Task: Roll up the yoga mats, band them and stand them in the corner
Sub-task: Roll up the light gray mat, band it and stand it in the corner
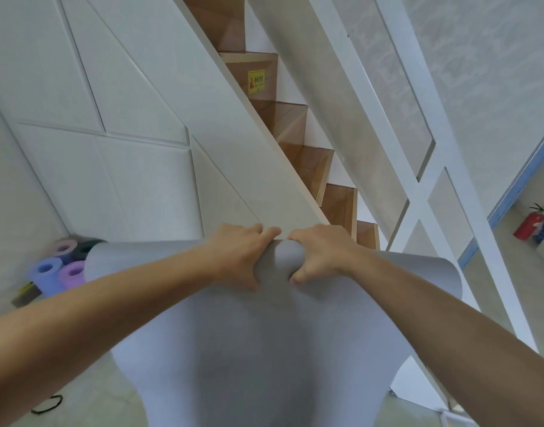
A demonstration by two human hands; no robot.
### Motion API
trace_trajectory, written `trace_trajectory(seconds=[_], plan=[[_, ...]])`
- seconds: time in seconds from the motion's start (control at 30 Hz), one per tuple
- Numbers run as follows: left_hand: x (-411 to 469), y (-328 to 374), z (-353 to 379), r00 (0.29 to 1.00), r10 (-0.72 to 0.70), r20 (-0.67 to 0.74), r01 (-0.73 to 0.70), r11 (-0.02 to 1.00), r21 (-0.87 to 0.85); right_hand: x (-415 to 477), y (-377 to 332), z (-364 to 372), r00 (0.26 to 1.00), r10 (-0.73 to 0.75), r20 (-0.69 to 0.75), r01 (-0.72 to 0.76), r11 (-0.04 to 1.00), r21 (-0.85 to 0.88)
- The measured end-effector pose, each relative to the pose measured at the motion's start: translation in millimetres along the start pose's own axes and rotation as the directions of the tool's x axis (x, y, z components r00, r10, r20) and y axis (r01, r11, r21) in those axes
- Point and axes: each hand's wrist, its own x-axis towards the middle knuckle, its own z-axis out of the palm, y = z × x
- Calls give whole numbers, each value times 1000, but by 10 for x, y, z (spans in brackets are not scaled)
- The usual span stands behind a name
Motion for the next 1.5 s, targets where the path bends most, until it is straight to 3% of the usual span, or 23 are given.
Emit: trace_trajectory(seconds=[0.07,0.1,0.2,0.27,0.37,0.43,0.5,0.57,0.6,0.67,0.73,0.87,0.93,1.03,1.17,1.27,1.37,1.5], plan=[[-15,53,74,991,-24,-128,23,1000,-11,8,28,-27,1000,-7,21,6,998,64],[-3,42,77,991,-56,-125,49,997,-53,-3,20,-13,1000,-13,20,11,997,72],[91,-134,-24,989,-138,60,150,949,-277,-65,21,156,996,-63,-70,51,987,-155],[105,-267,-94,966,-115,231,219,840,-497,-88,20,277,990,-80,-120,42,956,-289],[73,-346,-105,921,7,391,283,679,-678,-50,36,227,993,-52,-108,33,984,-177],[52,-302,-121,917,35,397,224,779,-586,-11,43,134,998,-47,-51,42,995,-93],[39,-211,-119,962,7,274,78,951,-298,28,82,56,999,-48,3,48,998,-33],[2,-84,-42,995,22,93,-21,1000,-10,54,112,-35,997,-30,69,26,998,59],[-10,-15,20,999,38,15,-39,998,53,61,120,-64,995,-31,100,22,995,95],[2,62,105,997,25,-75,-23,999,25,76,125,-69,991,-49,127,32,991,129],[62,2,113,997,-36,-63,30,995,-92,61,125,-16,993,-59,102,47,992,118],[165,-288,-55,974,-88,208,161,917,-366,-24,188,133,997,-59,-39,49,976,-212],[179,-362,-98,957,-40,288,183,851,-492,-35,190,146,996,-37,-87,19,979,-201],[172,-293,-126,962,-10,273,117,918,-380,-24,180,31,998,12,-65,-16,998,-62],[99,-23,25,999,39,12,-39,999,11,-44,223,-131,996,41,84,-52,989,136],[84,133,161,992,59,-113,-51,997,65,-111,237,-163,989,26,143,-58,974,220],[169,49,195,992,13,-127,-19,999,-46,-168,212,-54,997,-2,78,-6,994,105],[351,-182,-23,989,-12,150,48,969,-242,-180,246,200,998,-22,-55,7,968,-250]])
